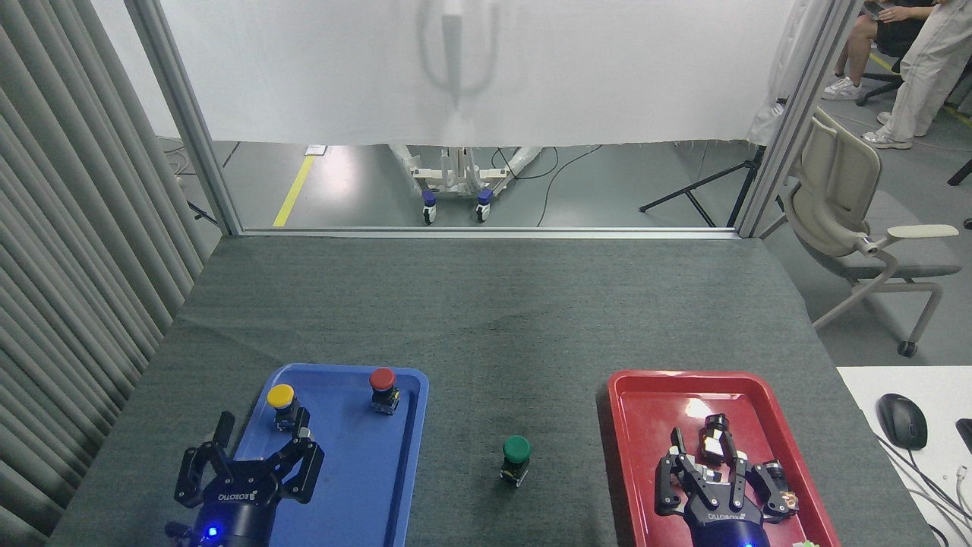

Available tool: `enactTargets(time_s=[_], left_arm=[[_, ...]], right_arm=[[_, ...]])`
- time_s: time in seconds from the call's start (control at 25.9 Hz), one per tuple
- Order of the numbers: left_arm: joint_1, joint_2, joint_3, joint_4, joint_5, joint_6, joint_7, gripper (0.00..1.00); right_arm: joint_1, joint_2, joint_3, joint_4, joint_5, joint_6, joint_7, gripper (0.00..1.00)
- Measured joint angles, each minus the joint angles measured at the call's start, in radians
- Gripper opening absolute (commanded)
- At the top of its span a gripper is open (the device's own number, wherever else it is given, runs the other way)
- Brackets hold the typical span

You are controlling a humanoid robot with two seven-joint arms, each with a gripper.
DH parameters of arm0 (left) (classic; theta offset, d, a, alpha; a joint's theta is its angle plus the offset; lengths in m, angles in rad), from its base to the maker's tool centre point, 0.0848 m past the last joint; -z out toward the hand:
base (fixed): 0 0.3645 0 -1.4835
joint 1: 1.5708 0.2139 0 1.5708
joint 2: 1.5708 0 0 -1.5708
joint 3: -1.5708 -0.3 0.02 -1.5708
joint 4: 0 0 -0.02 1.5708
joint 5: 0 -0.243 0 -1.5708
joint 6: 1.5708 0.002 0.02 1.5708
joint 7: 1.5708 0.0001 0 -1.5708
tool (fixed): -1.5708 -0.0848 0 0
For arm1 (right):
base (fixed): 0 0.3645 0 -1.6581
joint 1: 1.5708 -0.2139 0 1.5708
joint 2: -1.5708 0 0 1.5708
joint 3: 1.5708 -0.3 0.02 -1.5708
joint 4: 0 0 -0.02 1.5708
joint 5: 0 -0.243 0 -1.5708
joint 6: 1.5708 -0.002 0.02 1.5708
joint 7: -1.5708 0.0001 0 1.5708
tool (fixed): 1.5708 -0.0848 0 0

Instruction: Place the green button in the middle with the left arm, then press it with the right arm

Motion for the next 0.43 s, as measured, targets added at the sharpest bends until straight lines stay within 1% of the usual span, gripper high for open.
enactTargets(time_s=[0.43], left_arm=[[0.019, 0.003, -0.001, 0.002, -0.001, 0.001, 0.001, 1.00]], right_arm=[[0.001, -0.006, -0.002, -0.013, -0.002, 0.000, -0.004, 1.00]])
